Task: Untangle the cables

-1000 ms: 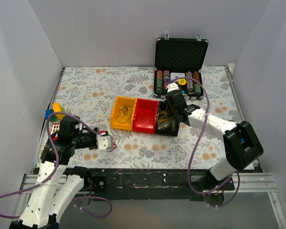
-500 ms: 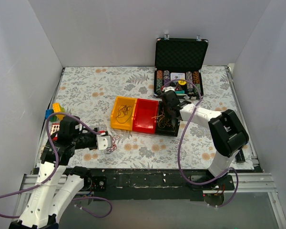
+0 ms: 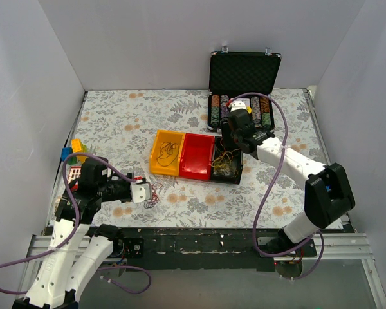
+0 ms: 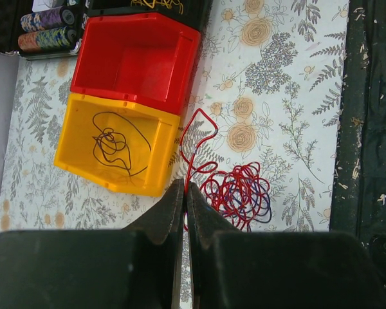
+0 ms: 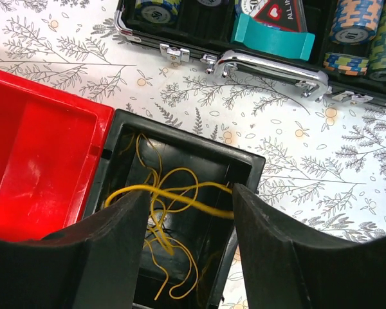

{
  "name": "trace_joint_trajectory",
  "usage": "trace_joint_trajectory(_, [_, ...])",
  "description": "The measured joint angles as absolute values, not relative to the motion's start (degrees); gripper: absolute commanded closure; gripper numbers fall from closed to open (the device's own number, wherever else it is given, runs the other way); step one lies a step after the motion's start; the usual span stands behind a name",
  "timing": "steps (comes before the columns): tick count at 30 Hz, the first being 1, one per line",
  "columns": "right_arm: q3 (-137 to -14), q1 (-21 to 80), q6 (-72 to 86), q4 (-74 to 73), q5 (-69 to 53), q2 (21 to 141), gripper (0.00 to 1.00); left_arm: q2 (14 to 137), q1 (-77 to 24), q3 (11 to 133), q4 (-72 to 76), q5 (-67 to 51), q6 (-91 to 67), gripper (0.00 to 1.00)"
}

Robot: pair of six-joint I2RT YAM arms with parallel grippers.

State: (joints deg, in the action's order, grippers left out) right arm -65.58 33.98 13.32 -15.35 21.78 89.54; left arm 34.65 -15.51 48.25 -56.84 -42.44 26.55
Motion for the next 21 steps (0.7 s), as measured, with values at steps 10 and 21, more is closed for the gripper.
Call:
trace_joint_trajectory(10, [-65.91,33.52,12.21,-17.02,16.14,87.72,0.39,34.26,-15.57,48.25,-56.84,-42.44,26.55,1.0])
trace_joint_trajectory(21, [-64.58,30.74,13.56,-15.05,8.91,87.02,0.81,34.24,-15.59,48.25,-56.64,-42.44,25.82,1.0])
